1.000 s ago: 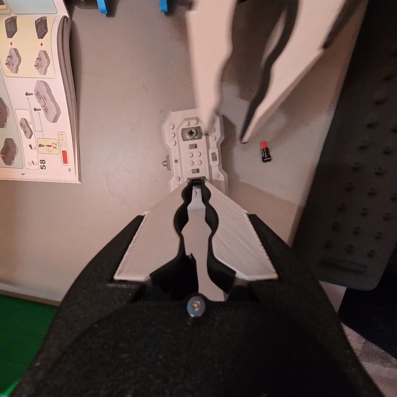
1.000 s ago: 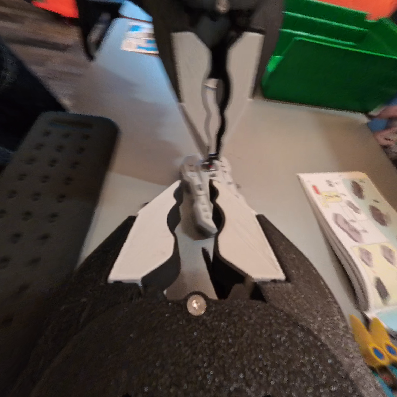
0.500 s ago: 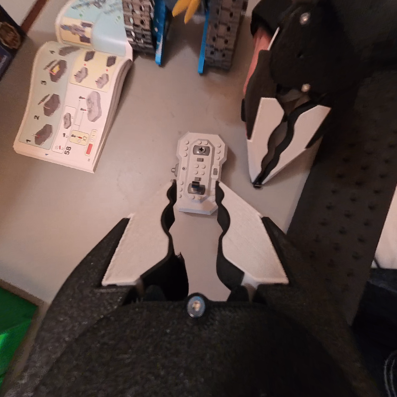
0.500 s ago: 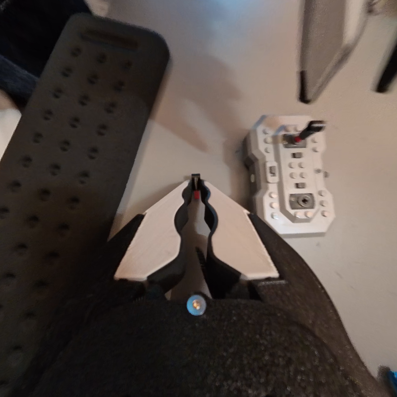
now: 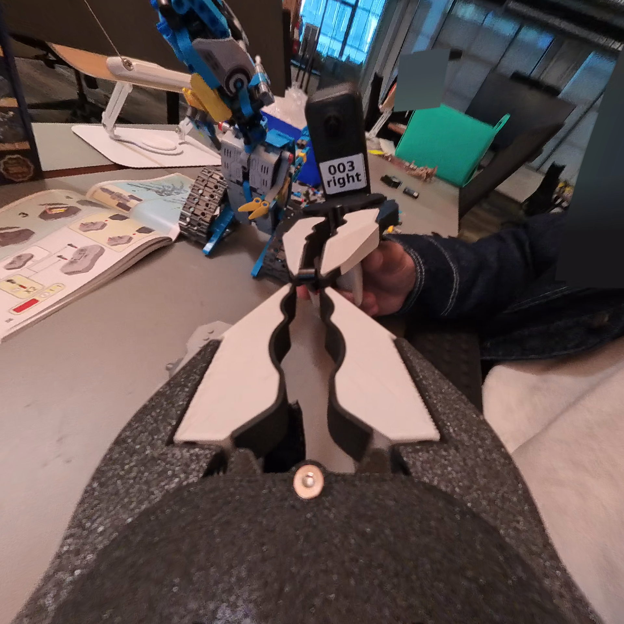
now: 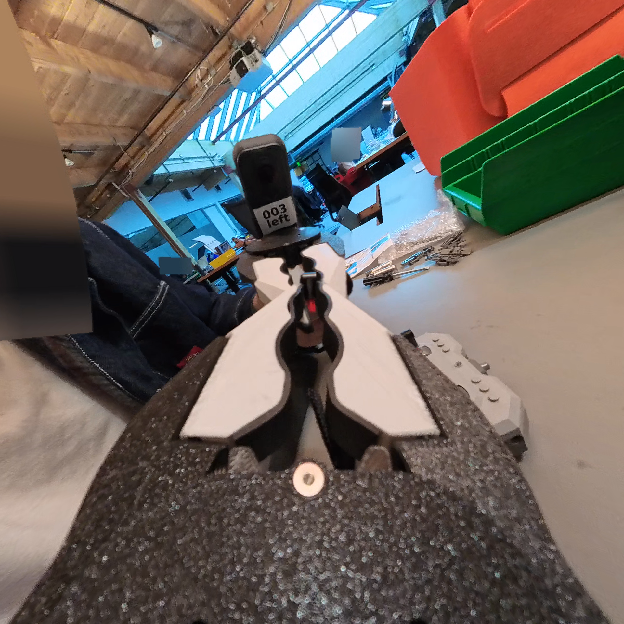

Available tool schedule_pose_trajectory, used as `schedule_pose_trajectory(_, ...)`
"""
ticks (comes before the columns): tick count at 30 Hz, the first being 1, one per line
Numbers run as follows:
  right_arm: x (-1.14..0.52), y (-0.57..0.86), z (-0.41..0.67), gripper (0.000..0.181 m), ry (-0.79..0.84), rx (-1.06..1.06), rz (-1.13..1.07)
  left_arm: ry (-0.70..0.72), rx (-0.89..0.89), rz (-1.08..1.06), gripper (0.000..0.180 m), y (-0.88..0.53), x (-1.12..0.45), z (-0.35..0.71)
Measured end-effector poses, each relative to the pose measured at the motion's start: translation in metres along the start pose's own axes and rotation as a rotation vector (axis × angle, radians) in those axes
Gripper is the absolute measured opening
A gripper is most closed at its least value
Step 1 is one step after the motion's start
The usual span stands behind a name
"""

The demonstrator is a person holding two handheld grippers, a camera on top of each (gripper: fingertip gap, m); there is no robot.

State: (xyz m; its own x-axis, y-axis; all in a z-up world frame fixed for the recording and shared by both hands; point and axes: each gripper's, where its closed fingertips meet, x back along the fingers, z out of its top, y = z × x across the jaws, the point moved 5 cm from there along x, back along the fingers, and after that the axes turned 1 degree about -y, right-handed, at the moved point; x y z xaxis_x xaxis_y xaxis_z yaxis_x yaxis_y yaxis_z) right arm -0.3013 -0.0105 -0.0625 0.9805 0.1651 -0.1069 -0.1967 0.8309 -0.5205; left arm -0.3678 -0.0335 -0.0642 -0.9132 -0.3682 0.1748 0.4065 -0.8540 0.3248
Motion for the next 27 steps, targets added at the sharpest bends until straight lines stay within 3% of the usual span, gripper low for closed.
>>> schedule_pose_trajectory(6,0.001,-0.001,-0.002,0.006,-0.041,0.071,-0.027,-0.014,-0.027,0.026,0.002,0.003,0.003,-0.005)
schedule_pose_trajectory(10,0.004,0.008,-0.008,0.004,-0.127,0.108,-0.117,-0.115,-0.169,0.150,0.001,-0.005,0.008,-0.013)
schedule_pose_trajectory(14,0.001,0.013,-0.014,0.031,-0.224,0.150,-0.212,-0.265,-0.343,0.312,0.001,-0.015,0.008,-0.024)
schedule_pose_trajectory(16,-0.003,0.016,-0.017,0.033,-0.269,0.186,-0.285,-0.345,-0.437,0.390,0.001,-0.018,0.006,-0.030)
schedule_pose_trajectory(21,-0.010,0.017,-0.024,0.009,-0.330,0.245,-0.399,-0.412,-0.528,0.463,0.001,-0.018,-0.002,-0.036)
schedule_pose_trajectory(24,-0.004,0.018,-0.021,0.008,-0.291,0.208,-0.401,-0.349,-0.521,0.459,0.002,-0.016,-0.002,-0.032)
schedule_pose_trajectory(25,0.001,0.022,-0.017,0.008,-0.275,0.214,-0.452,-0.308,-0.505,0.445,0.006,-0.016,0.002,-0.029)
schedule_pose_trajectory(27,0.014,0.031,-0.011,0.008,-0.272,0.230,-0.543,-0.251,-0.455,0.392,0.033,-0.019,0.014,-0.023)
